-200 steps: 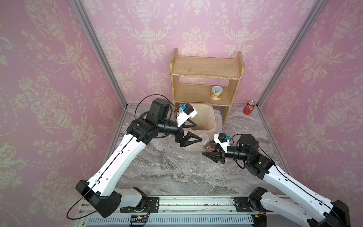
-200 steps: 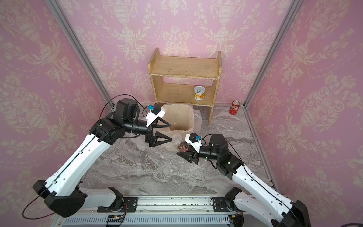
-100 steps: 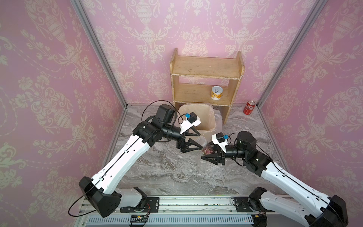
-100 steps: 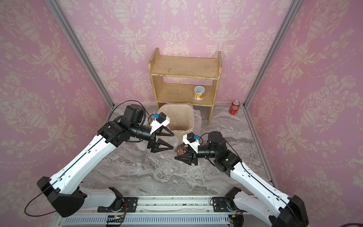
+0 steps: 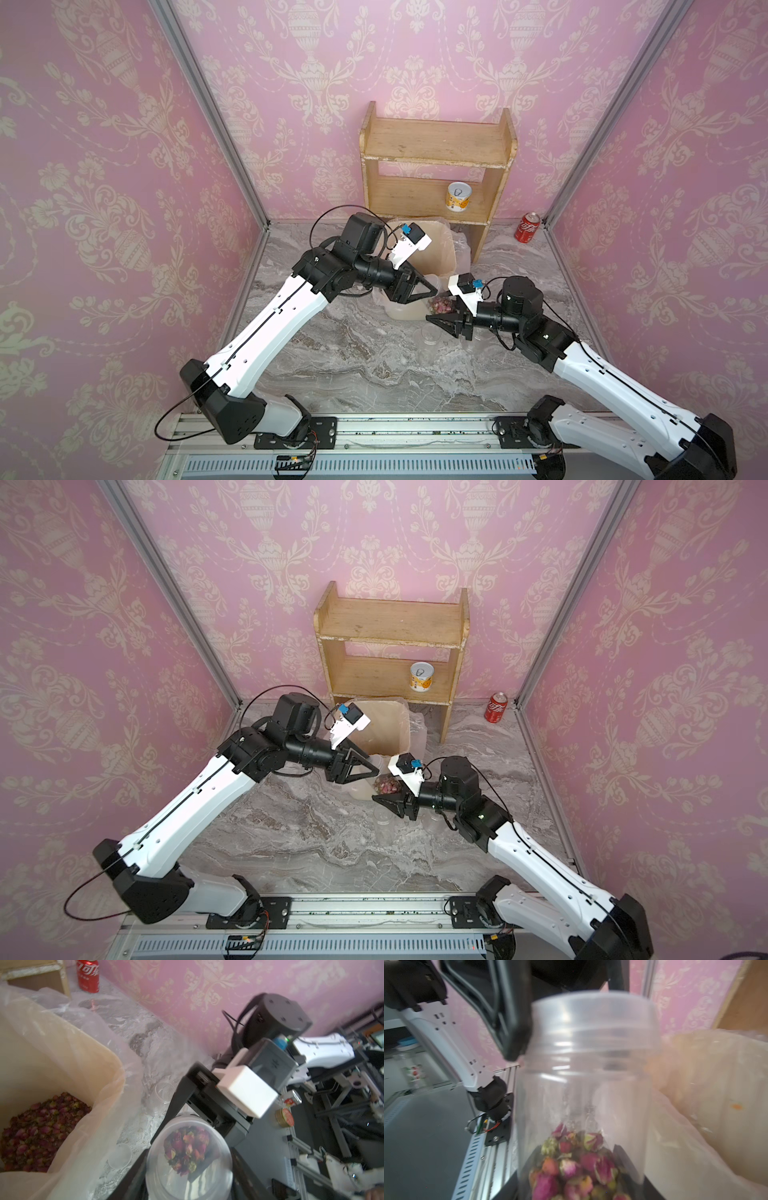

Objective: Empty the moldy dried flower tea in the jars
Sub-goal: Unscrew the lid from the jar.

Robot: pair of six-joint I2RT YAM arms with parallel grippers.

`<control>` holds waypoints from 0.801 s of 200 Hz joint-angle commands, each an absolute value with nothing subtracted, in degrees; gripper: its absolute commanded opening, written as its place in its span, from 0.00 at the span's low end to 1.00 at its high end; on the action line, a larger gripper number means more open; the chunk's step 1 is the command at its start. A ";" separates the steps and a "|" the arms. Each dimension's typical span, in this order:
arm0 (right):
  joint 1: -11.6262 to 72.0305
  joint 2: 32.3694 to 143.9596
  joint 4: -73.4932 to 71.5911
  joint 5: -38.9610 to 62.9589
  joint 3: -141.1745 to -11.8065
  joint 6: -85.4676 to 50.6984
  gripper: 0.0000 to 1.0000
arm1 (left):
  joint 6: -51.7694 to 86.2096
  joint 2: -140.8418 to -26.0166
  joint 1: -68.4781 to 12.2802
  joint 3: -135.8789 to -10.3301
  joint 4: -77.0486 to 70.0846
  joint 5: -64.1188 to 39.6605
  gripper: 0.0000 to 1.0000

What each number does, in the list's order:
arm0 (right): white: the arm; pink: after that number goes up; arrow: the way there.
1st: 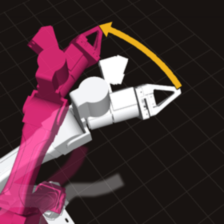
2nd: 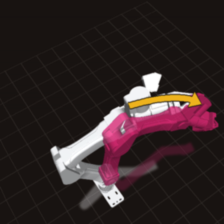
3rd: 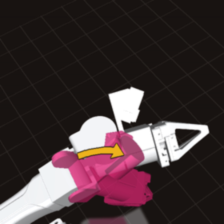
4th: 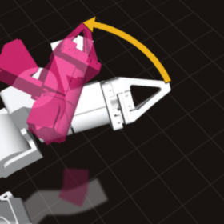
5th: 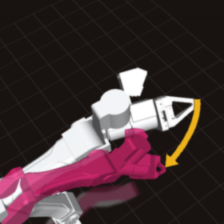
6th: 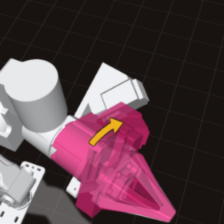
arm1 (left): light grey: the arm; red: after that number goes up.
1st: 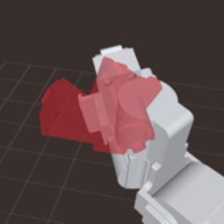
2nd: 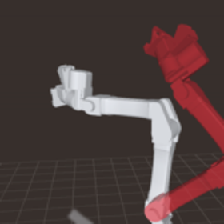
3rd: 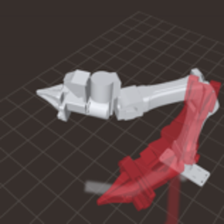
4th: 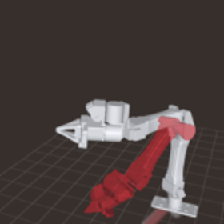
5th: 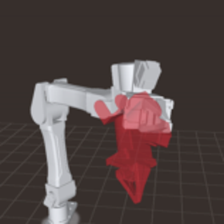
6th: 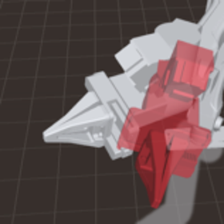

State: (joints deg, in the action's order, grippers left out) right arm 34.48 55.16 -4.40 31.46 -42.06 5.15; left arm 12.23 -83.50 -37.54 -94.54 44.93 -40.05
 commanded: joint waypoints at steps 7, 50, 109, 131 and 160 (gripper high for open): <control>39.61 54.55 -4.10 19.25 -42.28 15.38 0.09 | 36.14 -85.34 -40.44 -97.34 37.92 -25.77 0.18; 41.64 53.71 -6.37 10.79 -40.06 18.77 0.09 | 41.69 -85.87 -40.68 -101.30 37.70 -25.77 0.20; 41.92 51.88 -8.17 10.49 -38.41 17.87 0.09 | 42.98 -84.38 -40.68 -96.93 32.24 -27.19 0.54; 41.87 51.53 -8.44 11.22 -38.18 16.96 0.09 | 39.28 -83.14 -40.66 -95.42 30.10 -28.53 0.72; 41.93 50.58 -8.61 13.22 -37.69 15.30 0.09 | 25.30 -81.29 -38.18 -94.15 30.68 -34.70 0.86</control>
State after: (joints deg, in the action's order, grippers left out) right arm 41.78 52.53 -8.19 9.80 -38.57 15.25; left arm 36.45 -84.84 -40.18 -95.42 34.24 -28.82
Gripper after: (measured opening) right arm 0.564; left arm 0.827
